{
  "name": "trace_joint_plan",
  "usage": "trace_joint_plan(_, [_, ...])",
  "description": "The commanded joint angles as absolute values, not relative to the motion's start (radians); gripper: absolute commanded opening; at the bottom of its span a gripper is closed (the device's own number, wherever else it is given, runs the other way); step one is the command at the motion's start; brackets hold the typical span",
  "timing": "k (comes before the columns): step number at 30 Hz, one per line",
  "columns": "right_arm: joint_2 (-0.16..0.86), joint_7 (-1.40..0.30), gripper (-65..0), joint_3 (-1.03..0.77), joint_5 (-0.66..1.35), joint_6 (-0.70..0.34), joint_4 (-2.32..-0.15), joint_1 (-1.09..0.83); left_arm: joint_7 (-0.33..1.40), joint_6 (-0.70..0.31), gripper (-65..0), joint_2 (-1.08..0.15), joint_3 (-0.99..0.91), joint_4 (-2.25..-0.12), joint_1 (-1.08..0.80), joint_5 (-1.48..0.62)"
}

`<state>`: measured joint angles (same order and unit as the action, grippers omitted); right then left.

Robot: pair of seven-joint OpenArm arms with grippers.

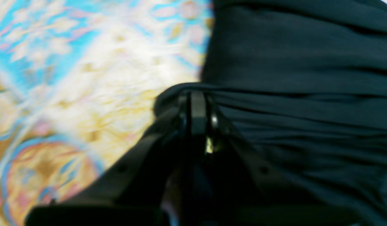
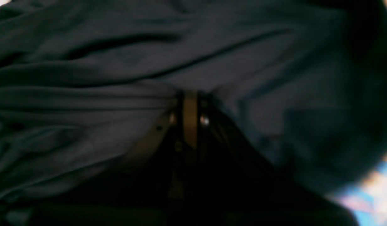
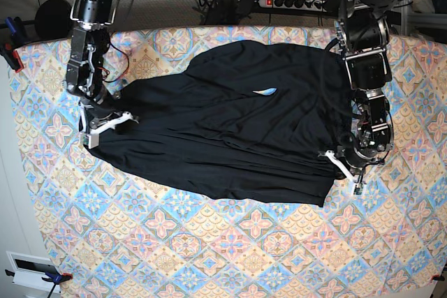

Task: Layout the t-shirt on the table in an organized manner, then fold the t-shirt properly
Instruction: 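Smooth the shirt with the left gripper and reposition the right gripper at its edge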

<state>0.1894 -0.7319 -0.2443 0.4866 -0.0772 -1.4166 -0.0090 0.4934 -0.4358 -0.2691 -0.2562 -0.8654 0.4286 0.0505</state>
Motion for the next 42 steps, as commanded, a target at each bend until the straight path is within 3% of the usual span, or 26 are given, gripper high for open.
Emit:
trace_joint_plan(1, [0.203,-0.733,-64.4,-0.272,0.483,-0.077,-1.466,-0.005,0.479,-0.435,-65.0,-0.277,-0.257,-0.891,0.432,0.041])
trace_joint_plan(6, [0.203,-0.736,-51.9,-0.453,0.483,-0.077,-1.679,-0.073,0.476,-0.435,-65.0,-0.254,-0.257,-0.897,0.387,0.039])
trace_joint_plan(12, [0.196,-0.736,-42.9,-0.479,0.507,-0.077,-1.739,-0.145,0.475,-0.437,-65.0,-0.245,-0.254,-0.897,0.371,0.039])
trace_joint_plan(19, [0.111,-0.736,-43.0,-0.455,0.57,-0.068,-1.748,-0.203,0.473,-0.437,-65.0,-0.239,-0.185,-0.897,0.367,0.039])
trace_joint_plan(24, [0.042,-0.723,-41.3,-0.489,0.533,0.047,-1.751,-0.263,0.473,-0.437,-65.0,-0.239,-0.185,-0.897,0.367,0.039])
trace_joint_plan(29, [-0.016,-0.734,-38.7,-0.591,0.535,0.047,-1.751,-0.274,0.473,-0.437,-65.0,-0.239,-0.185,-0.897,0.367,0.039])
trace_joint_plan(42, [-0.079,-0.796,-38.5,-0.553,0.536,0.047,-1.747,-0.277,0.473,-0.437,-65.0,-0.234,-0.185,-0.897,0.367,0.039])
